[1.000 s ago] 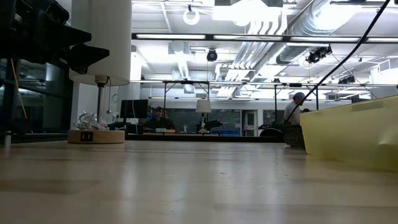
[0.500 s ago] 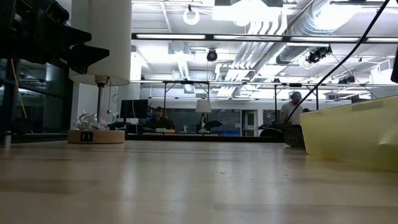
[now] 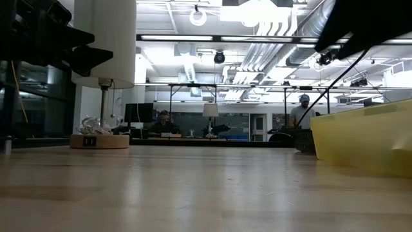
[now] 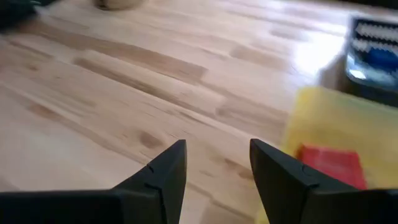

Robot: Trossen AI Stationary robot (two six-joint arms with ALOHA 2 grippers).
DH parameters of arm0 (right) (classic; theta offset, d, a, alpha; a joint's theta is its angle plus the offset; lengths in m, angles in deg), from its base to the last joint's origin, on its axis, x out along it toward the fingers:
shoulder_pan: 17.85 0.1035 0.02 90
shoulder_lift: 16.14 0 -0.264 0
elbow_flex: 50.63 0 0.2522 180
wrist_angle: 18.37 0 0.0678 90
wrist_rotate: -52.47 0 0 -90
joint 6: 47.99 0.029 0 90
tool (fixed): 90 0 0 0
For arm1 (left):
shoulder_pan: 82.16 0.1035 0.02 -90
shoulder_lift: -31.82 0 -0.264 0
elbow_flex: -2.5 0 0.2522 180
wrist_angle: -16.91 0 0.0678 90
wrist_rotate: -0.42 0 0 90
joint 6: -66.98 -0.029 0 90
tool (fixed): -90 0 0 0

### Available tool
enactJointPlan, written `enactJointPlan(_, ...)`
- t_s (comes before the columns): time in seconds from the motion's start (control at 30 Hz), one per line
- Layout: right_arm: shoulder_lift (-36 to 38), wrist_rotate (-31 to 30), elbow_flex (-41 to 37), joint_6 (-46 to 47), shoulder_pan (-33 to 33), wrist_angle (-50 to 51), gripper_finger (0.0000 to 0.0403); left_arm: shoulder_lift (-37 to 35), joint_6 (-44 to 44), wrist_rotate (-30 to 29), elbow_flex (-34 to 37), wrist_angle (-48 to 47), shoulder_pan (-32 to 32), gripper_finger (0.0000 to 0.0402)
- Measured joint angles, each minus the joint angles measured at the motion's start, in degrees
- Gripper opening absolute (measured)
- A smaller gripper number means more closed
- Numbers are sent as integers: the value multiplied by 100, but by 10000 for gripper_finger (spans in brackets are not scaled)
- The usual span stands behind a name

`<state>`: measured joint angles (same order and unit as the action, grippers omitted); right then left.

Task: Pick & Place Office items
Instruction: Return to Home Position

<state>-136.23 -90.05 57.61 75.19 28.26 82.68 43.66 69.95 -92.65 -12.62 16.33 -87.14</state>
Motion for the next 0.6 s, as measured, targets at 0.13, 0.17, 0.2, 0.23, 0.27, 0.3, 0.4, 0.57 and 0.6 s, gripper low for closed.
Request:
enactJointPlan(0.13, 228, -476, 0, -1013, -183, -499, 162, 0, 1, -1, 0, 0, 0, 293)
enactJointPlan(0.17, 309, -535, 0, -1377, -247, -663, 162, 0, 0, 0, 0, 0, 2, 293)
enactJointPlan(0.2, 389, -569, 0, -1767, -304, -848, 162, 2, 0, 0, 0, -2, 0, 293)
enactJointPlan(0.23, 465, -581, 0, -2212, -378, -1057, 162, 2, 0, -2, 0, 0, 2, 293)
enactJointPlan(0.27, 542, -585, 0, -2653, -449, -1264, 162, 0, 0, -2, 1, 0, 0, 293)
enactJointPlan(0.3, 628, -583, 0, -3089, -510, -1498, 162, 2, 0, 0, 2, -1, 0, 293)
enactJointPlan(0.4, 865, -559, 2, -4501, -713, -2186, 162, 0, 0, -2, 1, 0, 0, 293)
enactJointPlan(0.57, 1179, -347, -2, -6546, -1072, -3143, 162, 1, 0, 0, 0, -2, 2, 293)
enactJointPlan(0.6, 1247, -292, 0, -6905, -1143, -3295, 162, 0, 0, 0, 0, -2, 0, 293)
